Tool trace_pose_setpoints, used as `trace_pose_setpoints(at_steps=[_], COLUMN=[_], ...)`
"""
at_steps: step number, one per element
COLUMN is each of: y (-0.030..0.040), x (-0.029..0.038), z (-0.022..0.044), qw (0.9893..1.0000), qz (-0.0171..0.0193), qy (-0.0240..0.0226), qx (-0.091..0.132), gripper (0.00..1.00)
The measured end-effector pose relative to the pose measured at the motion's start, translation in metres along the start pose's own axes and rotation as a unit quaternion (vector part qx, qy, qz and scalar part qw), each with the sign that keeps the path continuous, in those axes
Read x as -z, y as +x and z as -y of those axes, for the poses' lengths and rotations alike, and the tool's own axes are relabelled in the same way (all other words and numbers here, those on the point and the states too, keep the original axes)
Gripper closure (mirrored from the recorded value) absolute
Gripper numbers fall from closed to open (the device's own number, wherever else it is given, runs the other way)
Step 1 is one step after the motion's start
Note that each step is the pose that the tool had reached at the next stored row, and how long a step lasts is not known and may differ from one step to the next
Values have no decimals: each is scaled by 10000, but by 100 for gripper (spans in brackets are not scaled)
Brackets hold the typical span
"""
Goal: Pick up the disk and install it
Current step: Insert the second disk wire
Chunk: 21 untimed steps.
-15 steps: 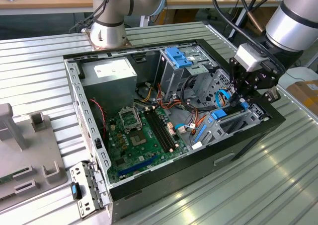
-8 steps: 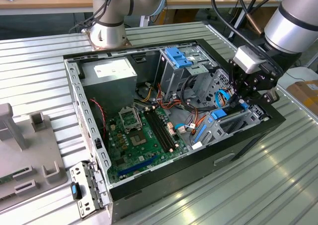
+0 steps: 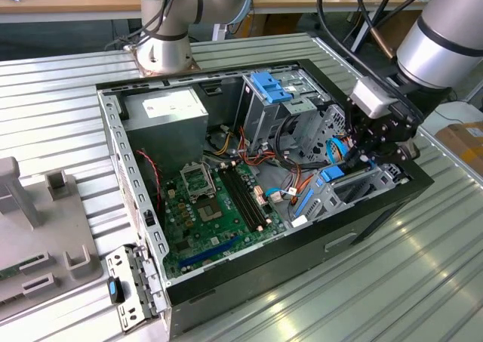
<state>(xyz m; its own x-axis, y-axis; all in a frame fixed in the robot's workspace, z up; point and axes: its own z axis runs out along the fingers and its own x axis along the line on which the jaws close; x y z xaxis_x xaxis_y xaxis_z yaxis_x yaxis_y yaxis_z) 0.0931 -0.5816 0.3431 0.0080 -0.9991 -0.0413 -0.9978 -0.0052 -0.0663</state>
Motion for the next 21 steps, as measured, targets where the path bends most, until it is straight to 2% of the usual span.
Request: trace_pose_setpoints(at_steps=[3, 4, 6, 7, 12, 18, 20, 21], y=[0, 0, 0, 0, -1, -9, -14, -15], x=[-4, -4, -4, -3, 22, 222, 330, 352], z=[0, 0, 0, 0, 2, 15, 22, 24], qw=[10000, 10000, 10000, 10000, 10000, 10000, 10000, 10000], qz=[3, 3, 2, 1, 0, 1, 1, 1], qy=[0, 0, 0, 0, 0, 0, 0, 0], qx=[0, 0, 0, 0, 0, 0, 0, 0], gripper=[83, 77, 77, 70, 70, 70, 70, 70])
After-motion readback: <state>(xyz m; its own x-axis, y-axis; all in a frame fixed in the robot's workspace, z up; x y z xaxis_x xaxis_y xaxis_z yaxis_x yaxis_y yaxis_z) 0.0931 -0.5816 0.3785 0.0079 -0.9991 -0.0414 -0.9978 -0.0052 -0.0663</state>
